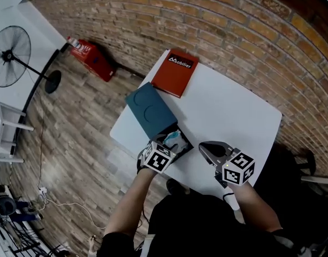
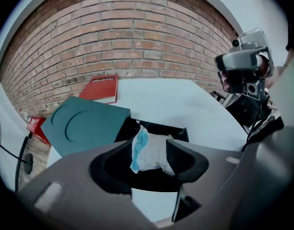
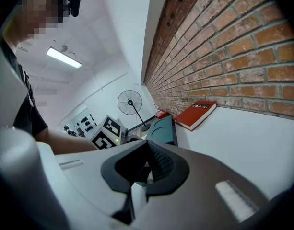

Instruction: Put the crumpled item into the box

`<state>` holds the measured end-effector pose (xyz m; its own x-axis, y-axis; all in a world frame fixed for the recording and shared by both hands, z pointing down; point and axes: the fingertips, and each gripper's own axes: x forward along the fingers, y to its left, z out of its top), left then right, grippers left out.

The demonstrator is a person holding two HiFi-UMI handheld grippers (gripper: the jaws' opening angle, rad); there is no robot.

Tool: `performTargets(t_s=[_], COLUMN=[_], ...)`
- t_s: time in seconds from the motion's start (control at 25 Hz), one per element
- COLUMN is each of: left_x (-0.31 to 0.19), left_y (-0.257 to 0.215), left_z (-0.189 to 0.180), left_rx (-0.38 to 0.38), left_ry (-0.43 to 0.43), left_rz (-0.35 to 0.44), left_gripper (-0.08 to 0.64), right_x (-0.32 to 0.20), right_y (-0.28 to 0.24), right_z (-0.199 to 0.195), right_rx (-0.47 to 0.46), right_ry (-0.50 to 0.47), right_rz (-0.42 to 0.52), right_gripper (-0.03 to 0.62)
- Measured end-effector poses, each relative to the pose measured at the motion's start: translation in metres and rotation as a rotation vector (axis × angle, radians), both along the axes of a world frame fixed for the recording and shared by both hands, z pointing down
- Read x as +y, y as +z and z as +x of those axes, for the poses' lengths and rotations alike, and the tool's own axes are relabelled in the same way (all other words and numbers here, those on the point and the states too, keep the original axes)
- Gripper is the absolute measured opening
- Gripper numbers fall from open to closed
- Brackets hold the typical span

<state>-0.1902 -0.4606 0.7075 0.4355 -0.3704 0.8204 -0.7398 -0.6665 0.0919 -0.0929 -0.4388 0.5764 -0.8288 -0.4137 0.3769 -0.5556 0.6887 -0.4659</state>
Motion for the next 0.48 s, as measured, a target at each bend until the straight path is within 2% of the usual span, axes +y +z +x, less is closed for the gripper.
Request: performTargets(t_s=[0.24, 0.48], left_x=[-0.003, 0.002], left_y=[0.023, 0.043], left_z=[0.010, 0.022], left_rx=[-0.071, -0.108], left_ry=[0.097, 0.163], left_rz=[-0.054, -0.105], left_gripper=[0.264, 0.272], right_x=[-0.003, -0.001], right_y=[0.005, 0.010], right_z=[0.013, 0.031], right_rx=[0.000, 0.003], right_ry=[0.026, 0.065], right_rz=[-0.013, -0.028], right_gripper=[0.002, 0.002])
